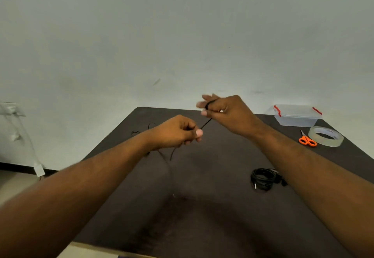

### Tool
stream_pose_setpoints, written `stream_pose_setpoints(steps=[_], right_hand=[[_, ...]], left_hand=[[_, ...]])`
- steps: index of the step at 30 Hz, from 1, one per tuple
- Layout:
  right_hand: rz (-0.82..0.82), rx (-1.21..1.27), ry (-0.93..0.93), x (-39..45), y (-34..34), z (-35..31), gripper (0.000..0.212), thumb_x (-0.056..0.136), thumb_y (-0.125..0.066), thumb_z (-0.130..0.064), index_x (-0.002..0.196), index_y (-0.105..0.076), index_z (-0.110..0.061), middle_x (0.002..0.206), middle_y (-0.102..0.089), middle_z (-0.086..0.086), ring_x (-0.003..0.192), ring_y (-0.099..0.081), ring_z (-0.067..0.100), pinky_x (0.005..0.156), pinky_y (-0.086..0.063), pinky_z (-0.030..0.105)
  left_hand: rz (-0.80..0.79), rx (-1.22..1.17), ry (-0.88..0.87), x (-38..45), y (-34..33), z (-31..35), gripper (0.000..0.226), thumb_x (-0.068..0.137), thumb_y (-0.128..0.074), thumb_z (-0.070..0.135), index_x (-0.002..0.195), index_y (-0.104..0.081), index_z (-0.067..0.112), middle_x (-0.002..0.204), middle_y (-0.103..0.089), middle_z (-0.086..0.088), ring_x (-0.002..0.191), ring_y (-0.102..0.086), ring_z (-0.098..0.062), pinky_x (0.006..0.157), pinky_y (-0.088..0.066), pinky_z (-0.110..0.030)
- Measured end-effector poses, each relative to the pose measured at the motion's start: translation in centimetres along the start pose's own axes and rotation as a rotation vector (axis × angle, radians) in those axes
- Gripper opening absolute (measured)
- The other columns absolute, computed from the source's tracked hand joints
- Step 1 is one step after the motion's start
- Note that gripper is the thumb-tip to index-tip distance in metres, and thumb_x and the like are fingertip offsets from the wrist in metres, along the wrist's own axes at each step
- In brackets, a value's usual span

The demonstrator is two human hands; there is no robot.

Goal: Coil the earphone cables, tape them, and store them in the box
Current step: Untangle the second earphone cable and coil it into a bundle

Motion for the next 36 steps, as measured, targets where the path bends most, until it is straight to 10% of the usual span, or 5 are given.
stream_pose_setpoints(steps=[6, 17, 25, 29, 36], right_hand=[[-0.249, -0.051, -0.286, -2.1, -0.1, 5.1, 0.047, 0.086, -0.07, -0.015, 0.059, -0.042, 0.011, 0.096, -0.074, 0.016, 0.108, -0.059, -0.01, 0.089, -0.049, 0.02], [-0.7, 0.599, -0.559, -4.3, -5.0, -2.3, 0.016, 0.089, -0.06, -0.01, 0.098, -0.072, -0.004, 0.101, -0.072, 0.016, 0.074, -0.072, 0.015, 0.071, -0.059, 0.031], [-0.183, 1.176, -0.09, -2.2, -3.3, -7.6, 0.024, 0.076, -0.061, -0.012, 0.093, -0.075, -0.004, 0.098, -0.074, 0.011, 0.096, -0.071, 0.022, 0.087, -0.057, 0.031], [0.038, 0.61, 0.024, -1.6, -1.3, -6.0, 0.015, 0.085, -0.065, -0.007, 0.074, -0.07, 0.001, 0.108, -0.073, 0.004, 0.109, -0.066, 0.011, 0.09, -0.052, 0.026], [-0.217, -0.395, -0.075, -2.1, -1.4, 2.0, 0.047, 0.09, -0.064, -0.03, 0.05, -0.044, -0.015, 0.071, -0.07, 0.003, 0.1, -0.068, 0.025, 0.075, -0.053, 0.046]], left_hand=[[0.138, 0.183, -0.059, -0.6, 4.3, -0.3, 0.013, 0.088, -0.069, 0.031, 0.078, -0.07, 0.022, 0.066, -0.065, 0.011, 0.06, -0.056, -0.001, 0.06, -0.044, -0.016], [0.358, 0.002, -0.313, 0.2, 3.4, 2.9, 0.014, 0.093, -0.063, 0.016, 0.085, -0.069, 0.006, 0.058, -0.06, 0.021, 0.053, -0.052, 0.003, 0.054, -0.04, -0.01], [0.421, -0.326, -0.202, -0.4, 0.0, 2.0, 0.029, 0.092, -0.049, -0.001, 0.067, -0.055, 0.013, 0.048, -0.053, 0.008, 0.043, -0.045, -0.006, 0.042, -0.036, -0.018], [0.347, -0.338, -0.214, -0.6, -1.6, 1.0, 0.023, 0.097, -0.056, 0.022, 0.077, -0.062, 0.013, 0.059, -0.056, -0.001, 0.051, -0.045, -0.016, 0.048, -0.038, -0.022], [0.273, 0.472, -0.004, -0.5, 0.3, -1.2, 0.026, 0.092, -0.058, 0.045, 0.076, -0.063, 0.026, 0.061, -0.057, 0.006, 0.065, -0.054, -0.008, 0.082, -0.038, -0.037]])
Point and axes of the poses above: each hand's wrist, its own x-axis towards the middle knuckle, its own y-axis out of the back of the hand, z = x × y, the point moved 4 cm from there along x, towards the middle knuckle
